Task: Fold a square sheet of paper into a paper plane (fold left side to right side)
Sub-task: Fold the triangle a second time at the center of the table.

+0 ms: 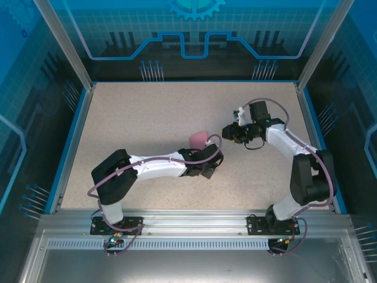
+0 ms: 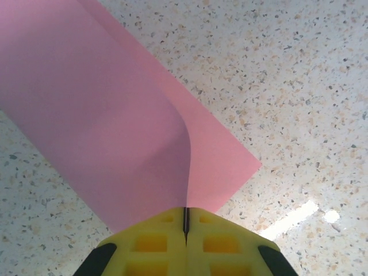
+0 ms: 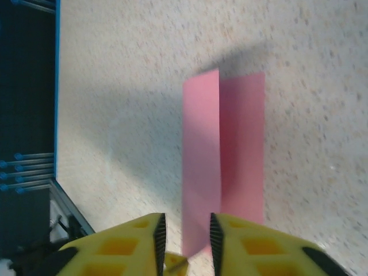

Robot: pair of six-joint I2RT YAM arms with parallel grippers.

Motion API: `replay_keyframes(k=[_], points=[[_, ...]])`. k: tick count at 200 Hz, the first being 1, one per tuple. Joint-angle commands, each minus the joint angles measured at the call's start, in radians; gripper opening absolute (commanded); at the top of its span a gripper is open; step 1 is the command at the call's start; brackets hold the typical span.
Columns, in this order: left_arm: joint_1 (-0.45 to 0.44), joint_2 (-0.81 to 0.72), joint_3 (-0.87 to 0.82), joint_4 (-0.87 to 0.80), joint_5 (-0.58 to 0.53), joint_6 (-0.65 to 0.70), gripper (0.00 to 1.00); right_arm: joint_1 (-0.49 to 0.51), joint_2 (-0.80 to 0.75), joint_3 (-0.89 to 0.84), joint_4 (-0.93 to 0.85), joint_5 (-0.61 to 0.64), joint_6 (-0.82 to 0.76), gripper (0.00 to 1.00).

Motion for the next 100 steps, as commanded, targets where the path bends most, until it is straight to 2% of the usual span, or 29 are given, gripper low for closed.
replay_keyframes(k=[1,37,100], points=[[0.032,-0.062,-0.05,0.073,0.101,-0.05,0.06,-0.005,-0.003,-0.118,0.007,-0.047,0.005,0.17],[0.08,-0.106,-0.117,0.145,0.184,-0.087,0.06,0.047,0.035,-0.249,0.114,-0.065,0.051,0.11],[0.144,-0.157,-0.185,0.199,0.27,-0.11,0.07,0.155,0.139,-0.237,0.124,0.015,0.069,0.11]])
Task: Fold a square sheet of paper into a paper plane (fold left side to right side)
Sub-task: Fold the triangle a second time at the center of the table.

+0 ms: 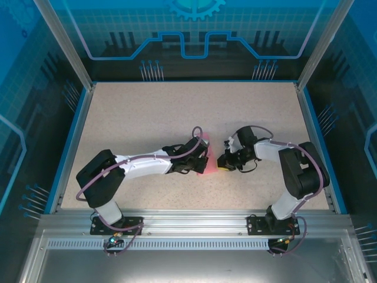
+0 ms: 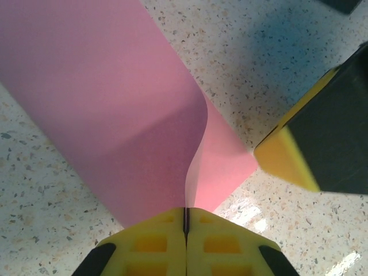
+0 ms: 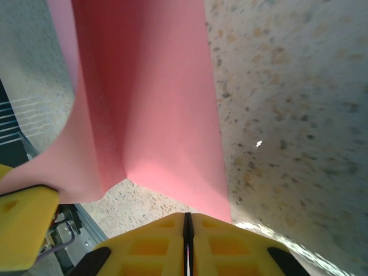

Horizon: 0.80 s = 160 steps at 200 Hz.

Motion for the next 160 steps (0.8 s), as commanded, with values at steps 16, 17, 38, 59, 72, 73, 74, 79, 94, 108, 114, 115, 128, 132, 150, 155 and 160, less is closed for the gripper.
replay_keyframes(k=[16,17,38,59,72,73,74,79,94,108,114,115,128,132,150,155,160], points=[[0.033,-0.052,-0.044,0.08,0.109,-0.039,0.07,0.037,0.043,0.03,0.004,0.046,0.013,0.1],[0.033,-0.053,-0.045,0.082,0.11,-0.039,0.07,0.037,0.043,0.03,0.005,0.046,0.014,0.1],[0.032,-0.041,-0.05,0.132,0.178,-0.041,0.08,0.038,0.041,0.033,0.005,0.051,0.017,0.11],[0.032,-0.01,-0.044,0.165,0.198,-0.049,0.09,0.038,0.038,0.028,0.012,0.061,0.014,0.11],[0.032,0.008,-0.038,0.174,0.193,-0.047,0.09,0.037,0.041,0.025,0.012,0.066,0.013,0.11],[0.032,0.01,-0.038,0.175,0.193,-0.048,0.09,0.038,0.042,0.025,0.012,0.066,0.013,0.11],[0.033,0.01,-0.037,0.175,0.193,-0.048,0.09,0.038,0.042,0.025,0.012,0.066,0.013,0.11],[0.033,0.019,-0.035,0.176,0.191,-0.046,0.1,0.038,0.044,0.025,0.011,0.067,0.011,0.11],[0.033,0.037,-0.022,0.165,0.187,-0.04,0.1,0.038,0.049,0.024,0.012,0.067,0.01,0.11],[0.032,0.046,-0.015,0.151,0.181,-0.04,0.11,0.037,0.049,0.023,0.012,0.065,0.01,0.11],[0.033,0.046,-0.015,0.147,0.179,-0.039,0.11,0.038,0.046,0.025,0.009,0.065,0.008,0.11],[0.033,0.046,-0.015,0.146,0.178,-0.039,0.11,0.038,0.046,0.026,0.009,0.064,0.007,0.11],[0.036,0.047,-0.012,0.131,0.171,-0.047,0.11,0.038,0.037,0.027,0.001,0.071,0.004,0.11],[0.038,0.045,-0.012,0.129,0.172,-0.049,0.11,0.038,0.034,0.028,0.0,0.074,0.002,0.11],[0.049,0.043,-0.024,0.133,0.183,-0.067,0.11,0.037,0.031,0.033,-0.007,0.075,-0.001,0.12],[0.054,0.042,-0.031,0.139,0.19,-0.073,0.12,0.037,0.031,0.034,-0.006,0.073,-0.001,0.12],[0.057,0.04,-0.037,0.148,0.2,-0.077,0.12,0.038,0.032,0.034,-0.006,0.073,-0.002,0.12]])
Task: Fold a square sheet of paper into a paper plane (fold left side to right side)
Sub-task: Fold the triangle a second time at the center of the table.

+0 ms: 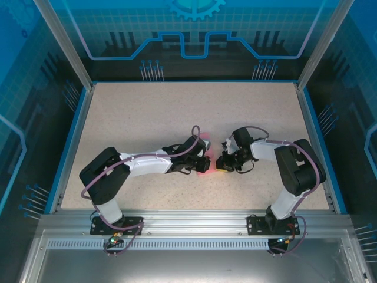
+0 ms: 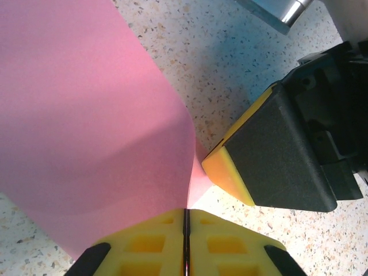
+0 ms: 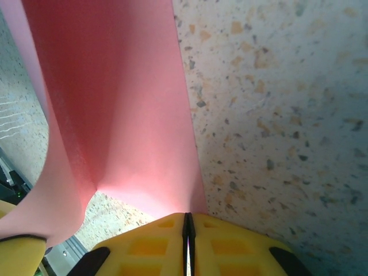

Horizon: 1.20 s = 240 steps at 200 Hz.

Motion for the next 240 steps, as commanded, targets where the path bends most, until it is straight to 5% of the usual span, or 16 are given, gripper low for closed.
replay_keyframes(k=[1,92,240], points=[[0.026,-0.002,-0.003,0.006,0.039,-0.034,0.12,0.009,-0.002,0.022,-0.013,0.002,-0.009,0.12],[0.124,0.026,-0.06,0.133,0.239,-0.048,0.11,0.009,-0.017,0.021,-0.018,-0.001,-0.014,0.12],[0.17,-0.006,-0.053,-0.054,0.147,0.054,0.12,0.018,0.03,0.042,-0.05,0.016,-0.023,0.12]])
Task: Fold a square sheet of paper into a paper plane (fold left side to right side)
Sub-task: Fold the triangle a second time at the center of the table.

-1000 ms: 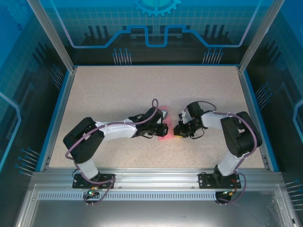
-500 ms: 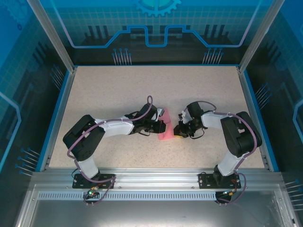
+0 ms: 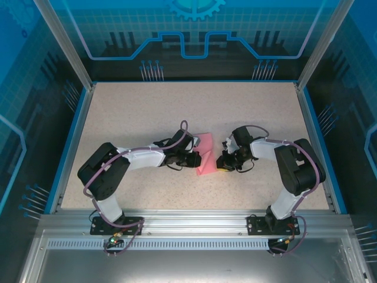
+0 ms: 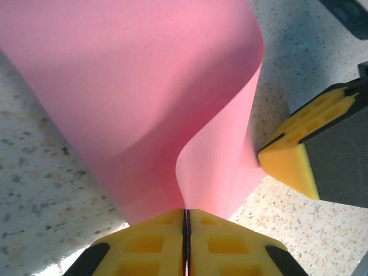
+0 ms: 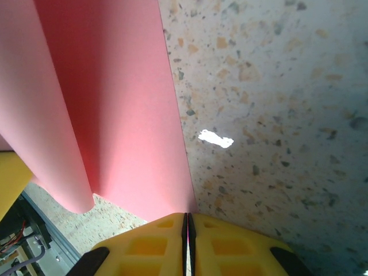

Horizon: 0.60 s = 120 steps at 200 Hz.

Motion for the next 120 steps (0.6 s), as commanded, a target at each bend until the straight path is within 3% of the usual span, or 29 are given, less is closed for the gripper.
replay_keyframes(k=[1,120], points=[[0.016,-0.021,-0.006,-0.051,-0.025,0.037,0.12,0.018,0.024,0.022,-0.023,-0.012,-0.015,0.12],[0.032,0.038,0.061,-0.08,-0.069,0.067,0.13,0.026,0.045,0.042,-0.033,-0.019,-0.021,0.12]])
